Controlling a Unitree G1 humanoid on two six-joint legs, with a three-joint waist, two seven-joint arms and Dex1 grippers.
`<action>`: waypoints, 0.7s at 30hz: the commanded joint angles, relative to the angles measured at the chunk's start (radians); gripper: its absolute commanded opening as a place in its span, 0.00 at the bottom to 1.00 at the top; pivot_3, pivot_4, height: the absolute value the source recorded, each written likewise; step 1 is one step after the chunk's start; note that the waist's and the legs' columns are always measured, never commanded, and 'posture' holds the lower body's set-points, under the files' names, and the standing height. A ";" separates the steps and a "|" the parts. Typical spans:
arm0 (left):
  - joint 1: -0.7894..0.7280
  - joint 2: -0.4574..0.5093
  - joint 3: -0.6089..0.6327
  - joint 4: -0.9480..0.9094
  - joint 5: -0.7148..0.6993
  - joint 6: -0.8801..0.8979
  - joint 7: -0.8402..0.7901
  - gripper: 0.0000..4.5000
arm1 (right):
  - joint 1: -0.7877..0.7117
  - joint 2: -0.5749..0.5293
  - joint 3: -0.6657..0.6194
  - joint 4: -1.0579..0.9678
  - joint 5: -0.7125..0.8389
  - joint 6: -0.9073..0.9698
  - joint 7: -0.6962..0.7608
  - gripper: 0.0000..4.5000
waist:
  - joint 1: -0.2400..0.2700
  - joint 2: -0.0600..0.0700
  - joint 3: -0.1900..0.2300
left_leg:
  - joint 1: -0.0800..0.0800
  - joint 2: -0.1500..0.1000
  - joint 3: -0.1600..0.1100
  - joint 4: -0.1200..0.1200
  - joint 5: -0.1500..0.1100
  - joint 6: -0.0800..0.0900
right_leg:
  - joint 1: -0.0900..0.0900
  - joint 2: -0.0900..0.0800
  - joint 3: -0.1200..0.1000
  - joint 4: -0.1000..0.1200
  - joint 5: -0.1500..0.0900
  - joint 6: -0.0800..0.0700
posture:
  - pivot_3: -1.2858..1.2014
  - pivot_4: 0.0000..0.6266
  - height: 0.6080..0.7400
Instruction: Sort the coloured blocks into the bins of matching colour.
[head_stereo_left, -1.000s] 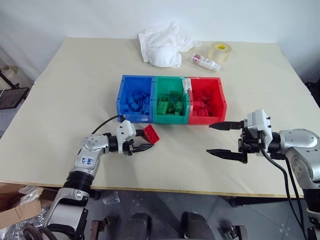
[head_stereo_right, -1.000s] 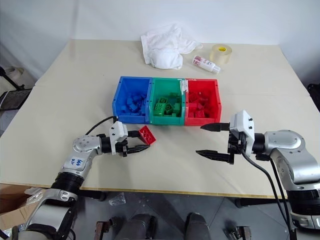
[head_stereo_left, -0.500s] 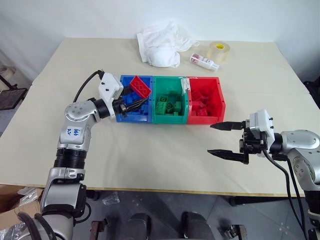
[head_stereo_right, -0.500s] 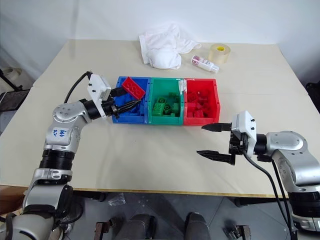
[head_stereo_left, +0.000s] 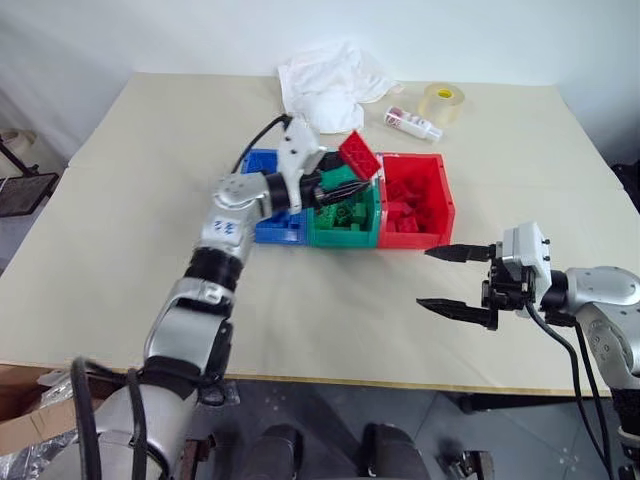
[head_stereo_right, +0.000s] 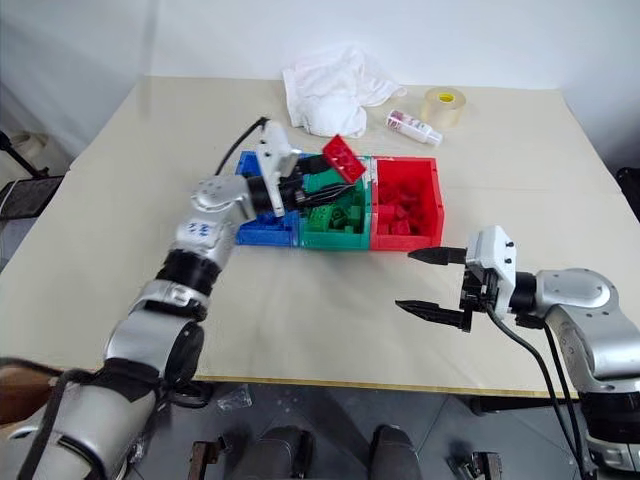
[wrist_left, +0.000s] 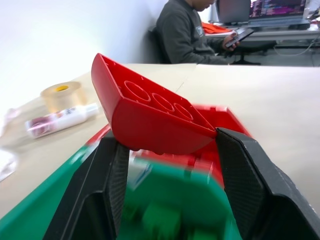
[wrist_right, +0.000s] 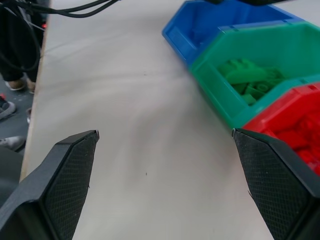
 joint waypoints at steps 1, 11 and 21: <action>-0.095 -0.060 0.002 0.131 0.038 -0.090 0.044 0.52 | 0.032 -0.001 -0.076 -0.057 0.026 -0.014 -0.033 1.00 | 0.000 -0.001 0.001 | 0.000 0.000 0.001 0.000 0.000 0.000 | 0.000 0.000 0.000 0.000 0.000 0.000 | 0.52 0.24 1.00; -0.212 -0.167 0.035 0.289 0.105 -0.125 0.201 1.00 | 0.144 0.003 -0.141 -0.160 0.046 0.001 -0.107 1.00 | -0.002 -0.002 0.001 | 0.000 0.001 0.002 -0.001 0.000 0.000 | -0.001 0.000 0.000 0.000 0.000 0.000 | 0.52 0.24 1.00; -0.134 -0.012 0.092 0.184 0.046 -0.149 -0.061 1.00 | 0.037 -0.016 -0.084 -0.078 0.033 -0.003 -0.065 1.00 | -0.006 -0.002 0.001 | 0.001 0.001 0.002 -0.001 0.000 0.000 | -0.002 0.000 0.000 0.000 0.000 0.000 | 0.52 0.24 1.00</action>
